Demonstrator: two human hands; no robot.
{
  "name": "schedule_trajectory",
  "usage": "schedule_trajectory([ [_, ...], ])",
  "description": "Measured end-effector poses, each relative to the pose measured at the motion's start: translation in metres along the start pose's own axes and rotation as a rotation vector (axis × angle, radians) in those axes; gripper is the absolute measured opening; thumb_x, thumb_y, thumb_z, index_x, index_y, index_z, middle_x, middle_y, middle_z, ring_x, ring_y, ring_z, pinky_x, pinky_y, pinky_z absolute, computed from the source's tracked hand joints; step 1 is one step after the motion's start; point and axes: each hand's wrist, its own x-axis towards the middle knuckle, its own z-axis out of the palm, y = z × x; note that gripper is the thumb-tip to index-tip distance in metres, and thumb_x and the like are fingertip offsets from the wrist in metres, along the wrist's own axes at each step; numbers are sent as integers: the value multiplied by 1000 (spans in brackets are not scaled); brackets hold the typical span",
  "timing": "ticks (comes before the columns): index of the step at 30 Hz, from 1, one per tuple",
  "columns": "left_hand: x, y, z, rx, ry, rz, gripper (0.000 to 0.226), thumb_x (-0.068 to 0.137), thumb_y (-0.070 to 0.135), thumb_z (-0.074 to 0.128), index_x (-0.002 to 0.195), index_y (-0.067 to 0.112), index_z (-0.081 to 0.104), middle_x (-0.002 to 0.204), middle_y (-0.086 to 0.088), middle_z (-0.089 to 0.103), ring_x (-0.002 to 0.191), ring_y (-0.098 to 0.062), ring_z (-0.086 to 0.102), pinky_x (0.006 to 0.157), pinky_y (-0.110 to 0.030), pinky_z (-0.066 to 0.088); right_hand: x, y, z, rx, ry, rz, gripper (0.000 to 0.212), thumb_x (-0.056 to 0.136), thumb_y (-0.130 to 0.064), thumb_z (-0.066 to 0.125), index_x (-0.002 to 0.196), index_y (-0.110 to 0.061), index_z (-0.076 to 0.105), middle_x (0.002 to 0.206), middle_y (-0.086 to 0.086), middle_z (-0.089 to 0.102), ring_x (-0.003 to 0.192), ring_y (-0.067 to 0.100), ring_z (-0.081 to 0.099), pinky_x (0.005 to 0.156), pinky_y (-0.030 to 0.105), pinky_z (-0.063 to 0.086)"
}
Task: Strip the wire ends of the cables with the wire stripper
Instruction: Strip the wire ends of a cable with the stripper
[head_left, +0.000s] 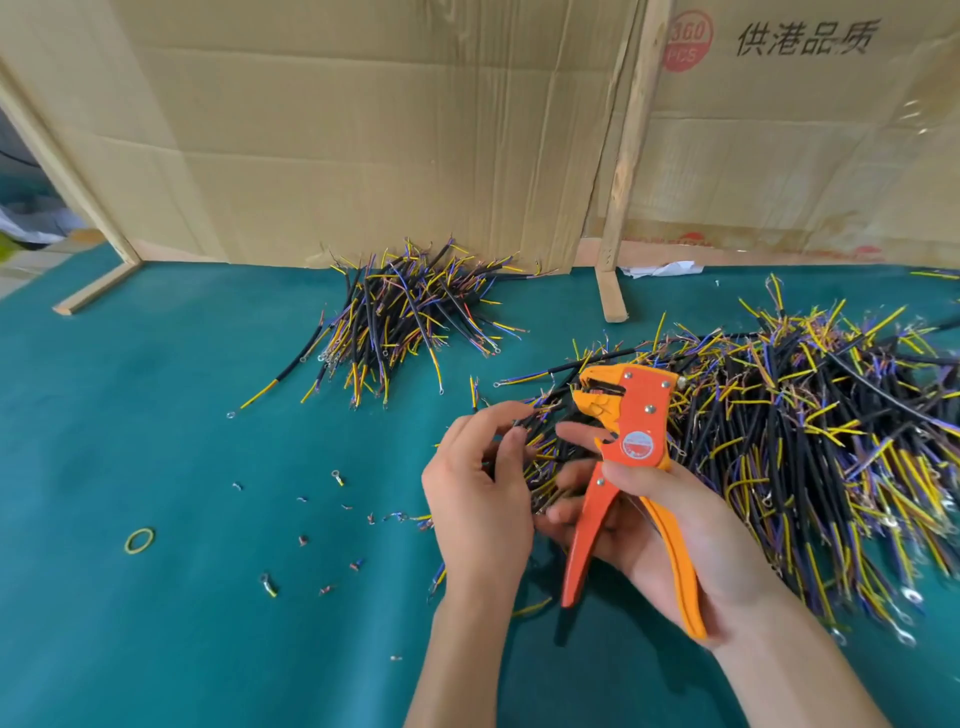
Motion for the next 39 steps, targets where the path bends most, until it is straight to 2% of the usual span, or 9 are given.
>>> schedule_trajectory([
  [3,-1,0,-2,19,41,26,32,91,-1,63,91,29,71,86,10,68,73,-8,70,71,-31,54,1,1,-1,-81,13,100,46,75,-11,71,119,1,71,80,25,61,71,40,66,74,54,59],
  [8,1,-3,-2,52,74,91,28,90,-3,64,92,24,72,83,12,66,74,-8,68,70,-26,51,-2,4,2,-133,-39,159,46,72,-8,78,117,1,71,78,23,60,67,37,63,70,51,58],
  [14,-1,-5,-1,93,66,149,32,90,-2,62,93,29,71,84,11,63,77,-14,67,69,-39,53,-4,4,4,-134,-61,136,36,79,-8,72,113,3,71,74,19,55,61,32,57,62,46,55],
  [17,-2,-5,0,114,51,171,38,87,-4,61,95,32,67,85,11,64,78,-13,67,69,-40,53,-1,5,6,-119,-35,152,29,78,-7,80,106,1,73,63,11,47,47,24,47,48,35,46],
  [21,-2,-5,3,135,54,200,34,87,-4,62,94,28,72,85,10,65,77,-10,64,69,-38,53,2,10,8,-63,33,70,32,80,-29,72,100,-4,76,52,2,35,33,12,32,36,21,33],
  [24,-2,-3,5,122,50,183,28,89,1,61,96,27,71,86,11,65,76,-15,65,71,-39,53,5,15,12,15,54,15,34,82,-28,72,104,-3,74,57,7,45,38,18,42,40,27,41],
  [28,-1,-6,1,106,56,138,26,92,3,59,98,27,67,86,11,61,72,-19,65,70,-39,52,6,8,6,76,66,-6,36,73,-8,80,106,-3,69,77,24,60,61,35,60,57,45,55],
  [33,1,-5,0,82,30,46,28,94,0,56,100,26,65,85,7,58,74,-10,53,67,-21,40,4,6,-3,3,3,40,55,59,-18,95,106,-5,70,83,29,62,68,39,63,64,50,56],
  [39,3,-3,-2,8,-15,-30,27,99,2,49,98,27,62,88,0,60,70,-11,50,65,-25,39,1,9,6,-116,-84,130,50,63,-17,92,108,-5,72,86,32,63,68,40,65,67,51,57],
])
